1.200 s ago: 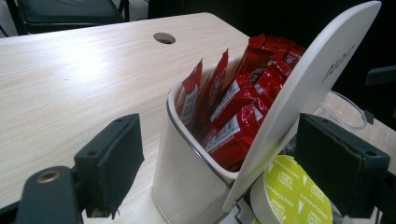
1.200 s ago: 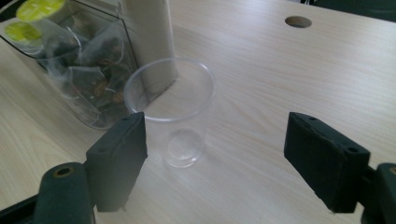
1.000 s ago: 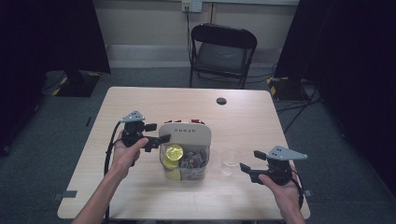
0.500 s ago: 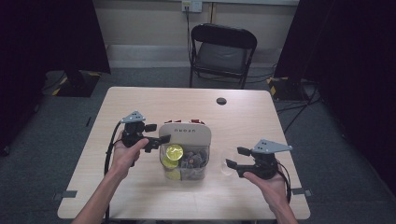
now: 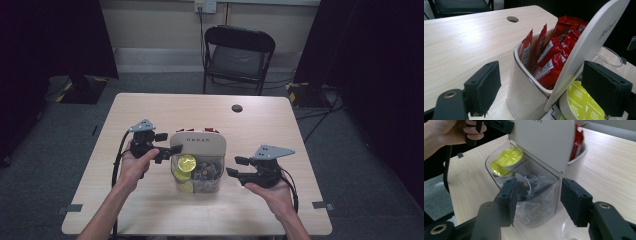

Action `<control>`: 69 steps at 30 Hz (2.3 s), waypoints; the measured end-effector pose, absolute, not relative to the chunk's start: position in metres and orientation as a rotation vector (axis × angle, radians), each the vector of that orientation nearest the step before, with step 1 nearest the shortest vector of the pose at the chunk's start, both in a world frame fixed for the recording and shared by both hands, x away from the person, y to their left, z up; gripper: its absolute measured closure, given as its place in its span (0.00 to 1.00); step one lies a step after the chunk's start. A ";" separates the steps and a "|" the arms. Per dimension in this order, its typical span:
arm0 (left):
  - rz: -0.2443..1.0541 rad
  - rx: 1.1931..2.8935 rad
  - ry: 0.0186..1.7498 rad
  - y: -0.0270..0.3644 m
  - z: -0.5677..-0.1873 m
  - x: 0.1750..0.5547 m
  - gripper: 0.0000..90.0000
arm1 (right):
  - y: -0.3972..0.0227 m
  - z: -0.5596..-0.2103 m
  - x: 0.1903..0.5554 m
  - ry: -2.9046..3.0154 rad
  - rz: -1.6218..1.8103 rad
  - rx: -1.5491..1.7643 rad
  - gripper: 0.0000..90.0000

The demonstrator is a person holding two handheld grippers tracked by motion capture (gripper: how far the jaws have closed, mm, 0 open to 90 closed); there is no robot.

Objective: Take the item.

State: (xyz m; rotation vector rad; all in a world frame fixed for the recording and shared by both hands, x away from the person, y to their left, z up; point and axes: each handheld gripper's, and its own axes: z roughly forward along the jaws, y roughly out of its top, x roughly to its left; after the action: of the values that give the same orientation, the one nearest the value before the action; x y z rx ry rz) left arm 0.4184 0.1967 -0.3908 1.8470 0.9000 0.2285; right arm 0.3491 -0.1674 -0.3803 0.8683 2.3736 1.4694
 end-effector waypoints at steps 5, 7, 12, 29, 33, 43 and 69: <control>0.228 1.846 0.899 0.197 -0.391 0.419 0.17 | -0.155 -0.381 0.353 2.412 1.491 0.837 0.59; 0.228 1.846 0.899 0.197 -0.391 0.419 0.17 | -0.149 -0.381 0.355 2.430 1.504 0.822 0.62; 0.222 1.845 0.900 0.197 -0.391 0.419 0.17 | -0.134 -0.381 0.361 2.468 1.516 0.795 0.66; 0.211 1.850 0.897 0.198 -0.391 0.420 0.17 | -0.109 -0.403 0.375 2.533 1.512 0.781 0.73; 0.208 1.847 0.900 0.198 -0.392 0.420 0.17 | -0.111 -0.407 0.377 2.539 1.510 0.793 0.73; 0.209 1.850 0.899 0.198 -0.392 0.420 0.17 | -0.108 -0.412 0.379 2.555 1.479 0.798 0.74; 0.213 1.855 0.900 0.199 -0.391 0.420 0.17 | -0.105 -0.413 0.378 2.592 1.492 0.802 1.00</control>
State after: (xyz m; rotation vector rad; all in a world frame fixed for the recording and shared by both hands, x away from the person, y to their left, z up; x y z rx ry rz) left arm 0.4198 0.1985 -0.3914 1.8547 0.9000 0.2125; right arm 0.3776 -0.1051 -0.4134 0.8024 2.5923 1.4924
